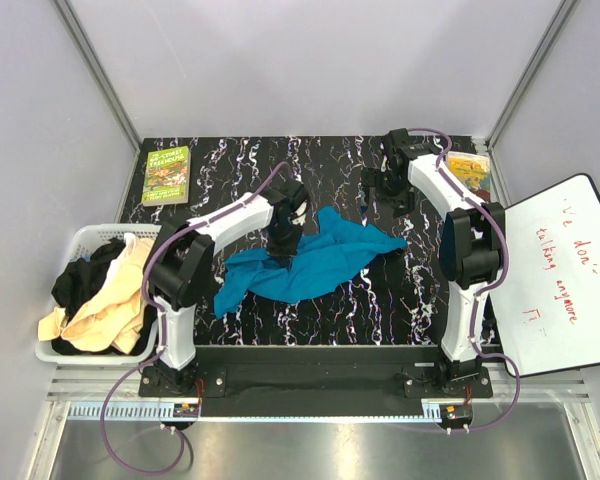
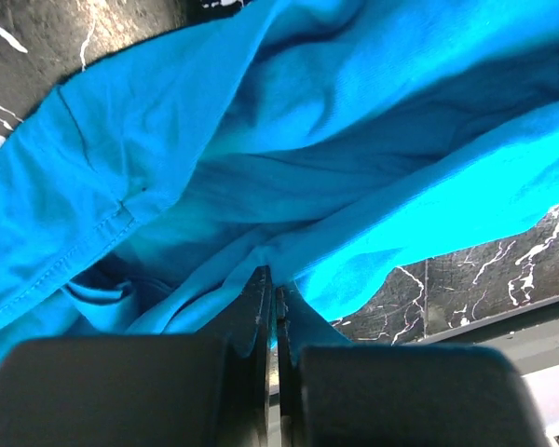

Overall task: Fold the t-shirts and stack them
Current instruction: Flatten out the tshirt

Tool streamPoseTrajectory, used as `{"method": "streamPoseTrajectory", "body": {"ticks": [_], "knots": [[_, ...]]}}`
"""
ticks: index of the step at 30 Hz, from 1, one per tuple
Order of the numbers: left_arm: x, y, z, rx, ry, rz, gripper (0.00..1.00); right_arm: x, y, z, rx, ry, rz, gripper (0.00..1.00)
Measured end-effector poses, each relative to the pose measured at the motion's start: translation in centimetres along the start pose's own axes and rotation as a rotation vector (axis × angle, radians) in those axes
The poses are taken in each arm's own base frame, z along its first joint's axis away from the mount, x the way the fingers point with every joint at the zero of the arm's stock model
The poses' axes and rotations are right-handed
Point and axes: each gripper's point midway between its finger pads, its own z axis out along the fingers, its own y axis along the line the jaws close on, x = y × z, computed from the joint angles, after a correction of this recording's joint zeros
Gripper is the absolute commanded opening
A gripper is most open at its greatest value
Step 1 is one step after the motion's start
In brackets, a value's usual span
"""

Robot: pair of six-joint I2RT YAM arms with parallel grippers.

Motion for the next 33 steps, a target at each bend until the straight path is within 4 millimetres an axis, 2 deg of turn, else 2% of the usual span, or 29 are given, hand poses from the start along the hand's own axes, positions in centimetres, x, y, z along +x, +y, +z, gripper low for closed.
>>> {"method": "streamPoseTrajectory", "body": {"ticks": [3,5,7,10,13,15,16,17,18,19,21,22,23,25,27,30,33], "knots": [[0.2,-0.1,-0.4,-0.004,-0.004,-0.003,0.0,0.0,0.0,-0.1,0.0,-0.002,-0.001,1.0],[0.5,-0.4,-1.4,-0.001,-0.012,0.002,0.0,-0.1,0.0,-0.1,0.0,-0.004,-0.001,1.0],[1.1,-1.1,-3.1,0.009,-0.029,0.018,0.0,0.0,0.0,-0.2,0.001,-0.005,-0.002,1.0],[2.7,-3.4,-6.1,0.052,-0.067,0.076,0.0,0.2,-0.3,-0.5,0.016,-0.008,-0.002,1.0],[6.1,-6.3,-7.1,0.113,-0.043,0.162,0.0,0.4,-0.4,-0.6,0.017,-0.007,-0.001,1.0],[9.1,-7.4,-6.2,0.125,0.037,0.214,0.0,0.5,-0.4,-0.5,0.018,-0.004,-0.001,1.0],[11.1,-7.7,-5.1,0.117,0.106,0.239,0.04,0.5,-0.4,-0.5,0.018,-0.002,0.0,1.0],[12.9,-7.8,-4.1,0.101,0.175,0.259,0.08,0.6,-0.4,-0.5,0.018,-0.001,0.0,1.0],[14.4,-7.7,-3.0,0.08,0.241,0.275,0.2,0.6,-0.5,-0.5,0.019,-0.001,0.0,1.0],[15.9,-7.4,-2.1,0.056,0.306,0.289,0.51,0.6,-0.5,-0.5,0.018,-0.001,0.0,1.0],[18.2,-6.6,-1.1,0.008,0.409,0.308,0.73,0.6,-0.5,-0.5,0.019,0.0,0.0,1.0],[19.1,-6.2,-0.9,-0.022,0.452,0.31,0.95,0.6,-0.5,-0.5,0.019,0.0,0.0,1.0],[19.6,-5.8,-1.1,-0.045,0.474,0.313,0.99,0.6,-0.5,-0.5,0.019,0.001,0.0,1.0],[19.6,-5.4,-2.0,-0.089,0.478,0.318,0.99,0.8,-0.5,-0.4,0.02,0.005,0.0,1.0],[17.9,-5.5,-3.1,-0.12,0.413,0.329,0.99,1.0,-0.6,-0.2,0.022,0.013,0.001,1.0],[13.6,-6.8,-5.4,-0.106,0.232,0.331,0.99,1.3,-0.6,-0.1,0.021,0.02,0.004,1.0],[9.2,-6.7,-7.9,-0.101,0.057,0.281,0.99,1.5,-0.5,0.0,0.01,0.028,0.009,1.0]]}}
